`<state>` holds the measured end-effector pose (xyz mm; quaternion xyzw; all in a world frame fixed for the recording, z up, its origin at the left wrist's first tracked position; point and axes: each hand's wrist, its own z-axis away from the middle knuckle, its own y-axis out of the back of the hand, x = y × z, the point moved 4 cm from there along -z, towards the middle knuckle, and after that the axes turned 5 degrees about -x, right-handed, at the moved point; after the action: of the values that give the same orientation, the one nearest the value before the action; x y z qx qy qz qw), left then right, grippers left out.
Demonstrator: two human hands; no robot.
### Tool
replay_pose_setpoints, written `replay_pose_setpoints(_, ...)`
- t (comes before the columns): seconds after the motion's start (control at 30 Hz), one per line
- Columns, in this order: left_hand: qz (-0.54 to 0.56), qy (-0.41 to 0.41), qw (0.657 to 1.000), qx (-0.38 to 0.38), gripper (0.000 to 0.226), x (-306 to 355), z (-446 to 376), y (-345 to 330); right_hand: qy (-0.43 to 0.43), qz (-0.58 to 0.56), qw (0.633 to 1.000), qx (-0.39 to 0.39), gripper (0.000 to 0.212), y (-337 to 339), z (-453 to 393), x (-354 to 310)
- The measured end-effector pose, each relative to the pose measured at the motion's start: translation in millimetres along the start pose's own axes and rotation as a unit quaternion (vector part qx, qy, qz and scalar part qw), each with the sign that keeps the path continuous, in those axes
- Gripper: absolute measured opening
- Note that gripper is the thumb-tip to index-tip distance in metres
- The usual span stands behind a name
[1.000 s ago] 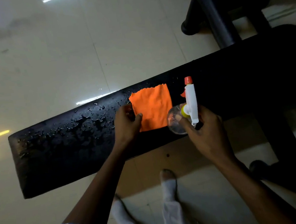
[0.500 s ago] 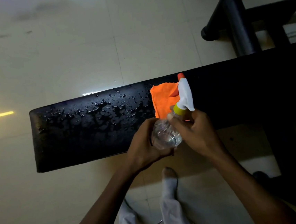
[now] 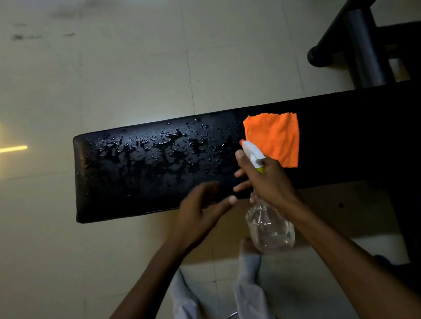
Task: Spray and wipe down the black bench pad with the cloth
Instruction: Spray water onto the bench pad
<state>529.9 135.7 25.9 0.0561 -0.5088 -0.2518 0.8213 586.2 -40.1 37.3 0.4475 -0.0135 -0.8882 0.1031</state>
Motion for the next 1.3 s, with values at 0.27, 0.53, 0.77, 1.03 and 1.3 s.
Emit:
replay_pose_setpoints(0.27, -0.241, -0.019, 0.969, 0.053, 0.079, -23.7, -37.1, 54.7, 0.015, 0.089, 0.995, 0.050, 0.045, -9.4, 9.4, -3.2)
replay_pose_setpoints(0.53, -0.295, 0.014, 0.953, 0.065, 0.087, -58.8, -32.9, 88.4, 0.012, 0.098, 0.991, 0.090, 0.051, -37.0, 17.8, -11.5)
replay_pose_setpoints(0.77, -0.319, 0.038, 0.942, 0.097, 0.090, -100.4, -15.1, 130.7, 0.032, 0.096, 0.994, 0.047, 0.040, -89.7, 23.5, -25.4)
replay_pose_setpoints(1.03, -0.316, 0.064, 0.942, 0.090, 0.090, -140.5, 2.4, 169.4, 0.038, 0.123, 0.991, 0.030, 0.053, -151.5, 25.0, -34.6)
replay_pose_setpoints(1.3, -0.268, 0.053, 0.956, 0.108, 0.087, -169.8, 19.6, 194.5, 0.060, 0.157, 0.986, -0.002, 0.057, -206.9, 24.9, -46.7)
